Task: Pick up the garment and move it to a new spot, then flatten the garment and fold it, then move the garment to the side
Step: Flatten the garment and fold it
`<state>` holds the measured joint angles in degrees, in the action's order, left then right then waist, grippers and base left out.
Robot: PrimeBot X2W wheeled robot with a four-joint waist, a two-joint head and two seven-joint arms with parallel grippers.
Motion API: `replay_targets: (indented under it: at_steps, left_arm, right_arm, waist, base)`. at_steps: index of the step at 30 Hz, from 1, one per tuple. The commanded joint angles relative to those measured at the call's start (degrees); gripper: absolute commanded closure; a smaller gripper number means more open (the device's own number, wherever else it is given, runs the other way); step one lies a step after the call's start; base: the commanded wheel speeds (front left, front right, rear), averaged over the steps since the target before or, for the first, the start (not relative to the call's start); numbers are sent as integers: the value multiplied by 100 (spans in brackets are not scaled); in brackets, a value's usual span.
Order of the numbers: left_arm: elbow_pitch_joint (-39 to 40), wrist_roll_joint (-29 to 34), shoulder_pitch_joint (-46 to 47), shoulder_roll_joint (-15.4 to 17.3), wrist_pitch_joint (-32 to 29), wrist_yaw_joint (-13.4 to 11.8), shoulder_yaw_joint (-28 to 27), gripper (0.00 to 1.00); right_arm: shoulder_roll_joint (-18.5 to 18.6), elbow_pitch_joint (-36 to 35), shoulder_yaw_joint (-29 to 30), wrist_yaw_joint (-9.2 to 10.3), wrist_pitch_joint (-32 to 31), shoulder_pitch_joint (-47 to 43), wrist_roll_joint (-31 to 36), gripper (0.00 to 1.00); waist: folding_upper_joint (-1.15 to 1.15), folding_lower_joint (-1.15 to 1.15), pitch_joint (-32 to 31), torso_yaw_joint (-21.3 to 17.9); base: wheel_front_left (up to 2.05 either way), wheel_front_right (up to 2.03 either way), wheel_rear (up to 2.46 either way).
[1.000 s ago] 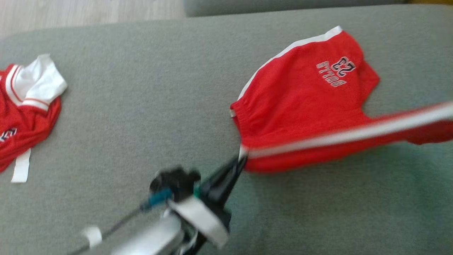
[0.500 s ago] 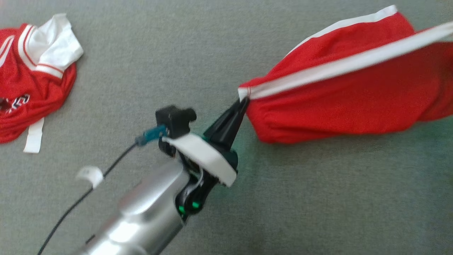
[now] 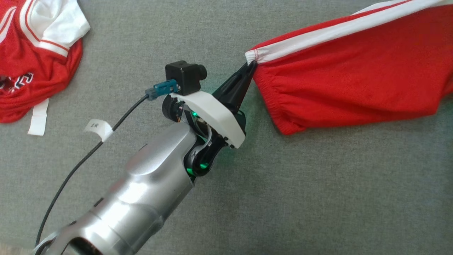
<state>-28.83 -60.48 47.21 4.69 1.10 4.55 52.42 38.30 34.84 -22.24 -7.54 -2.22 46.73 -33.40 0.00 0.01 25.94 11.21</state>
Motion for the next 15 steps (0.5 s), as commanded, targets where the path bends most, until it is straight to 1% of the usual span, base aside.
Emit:
replay_targets:
  at_steps: [1, 3, 4, 5, 6, 7, 8, 9, 10, 13, 15]
  left_arm:
    - [100, 51, 185, 57, 71, -5, -170, 100]
    - [-5, 78, 222, 28, 114, 9, -141, 100]
    - [-60, 87, 234, 13, 140, 17, -128, 100]
    - [-115, 91, 242, 0, 173, 22, -124, 100]
    - [-170, 96, 246, -14, 214, 24, -121, 81]
    - [-221, 124, 252, -25, 278, 23, -113, 53]
    - [-272, 163, 254, -34, 339, 18, -93, 30]
    - [-315, 200, 245, -44, 395, 4, -69, 4]
    - [-339, 206, 212, -57, 471, -14, -70, 0]
    - [-370, 239, 55, -87, 739, -139, -77, 0]
    - [-381, 345, -80, -94, 988, -307, -80, 0]
  right_arm:
    - [94, -54, -48, 5, 80, 40, -39, 100]
    - [30, 198, -138, 5, 222, 179, -120, 98]
    - [-13, 313, -188, 5, 278, 222, -183, 75]
    - [-64, 420, -219, 5, 344, 252, -269, 62]
    - [-112, 538, -214, 5, 435, 277, -356, 0]
    - [-155, 653, -206, 5, 551, 300, -410, 0]
    - [-195, 752, -205, 5, 694, 313, -439, 0]
    - [-241, 820, -230, 5, 827, 298, -478, 0]
    - [-280, 868, -259, 5, 952, 260, -533, 0]
    - [-353, 930, -268, 5, 1268, 61, -797, 0]
    - [-350, 898, -306, 5, 1372, -150, -968, 0]
  waist:
    - [0, -1, 17, 11]
    - [0, -1, 29, 24]
    - [0, -1, 28, 29]
    - [0, -1, 20, 30]
    - [0, -1, 4, 31]
    - [0, -1, -18, 29]
    - [0, -1, -47, 28]
    - [0, -1, -81, 28]
    - [0, -1, -123, 28]
    - [0, -1, -271, 29]
    - [0, -1, -387, 33]
  base:
    - [0, 0, 0]
    - [0, 0, 0]
    - [0, 0, 0]
    - [0, 0, 0]
    - [0, 0, 0]
    - [0, 0, 0]
    - [0, 0, 0]
    - [0, 0, 0]
    - [0, 0, 0]
    - [0, 0, 0]
    - [0, 0, 0]
